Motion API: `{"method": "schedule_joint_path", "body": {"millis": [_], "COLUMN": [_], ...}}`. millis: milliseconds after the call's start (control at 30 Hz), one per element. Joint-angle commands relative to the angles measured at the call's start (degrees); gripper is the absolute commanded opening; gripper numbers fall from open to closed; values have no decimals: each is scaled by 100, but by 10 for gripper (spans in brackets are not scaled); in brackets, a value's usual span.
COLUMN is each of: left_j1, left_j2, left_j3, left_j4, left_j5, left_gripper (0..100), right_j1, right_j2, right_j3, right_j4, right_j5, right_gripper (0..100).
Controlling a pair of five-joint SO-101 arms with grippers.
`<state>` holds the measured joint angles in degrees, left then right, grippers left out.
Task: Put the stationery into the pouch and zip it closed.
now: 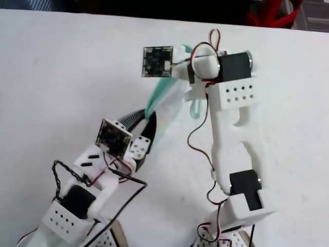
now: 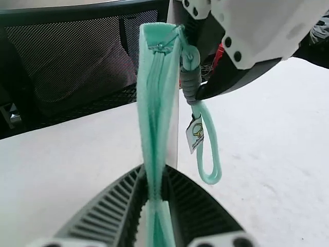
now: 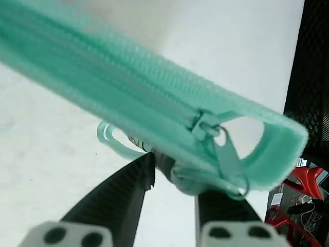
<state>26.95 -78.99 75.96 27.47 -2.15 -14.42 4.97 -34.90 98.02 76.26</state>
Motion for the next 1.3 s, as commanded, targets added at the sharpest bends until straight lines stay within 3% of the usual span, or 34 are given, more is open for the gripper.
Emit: {"method": "schedule_joint_path", "body": {"millis": [0,100,233,500,633,1000,1100,1267], "left_j1": [-31,-40,-48,-48,-48,-40,-48,-48], "left_j2": [13,13,13,13,13,13,13,13], "left_j3": [-97,-97,-105,-114,-114,-114,-114,-114], "left_j4": [79,79,79,79,79,79,79,79], "left_j5": [35,35,35,35,35,35,35,35], "left_gripper": [22,22,22,22,22,22,22,22], "right_j1": [-251,-356,-382,-382,-347,-57,92,145], "right_j2": [-242,-347,-470,-251,-136,-1086,-1077,-1103], "right_j3": [-396,-396,-431,-343,-343,-132,334,1152], "right_j4": [22,31,13,-224,-488,-2255,-2826,-3662], "right_j5": [-818,-1222,-1653,-1837,-1934,-5160,-5600,-5644], "right_gripper": [152,217,199,22,19,19,19,19]}}
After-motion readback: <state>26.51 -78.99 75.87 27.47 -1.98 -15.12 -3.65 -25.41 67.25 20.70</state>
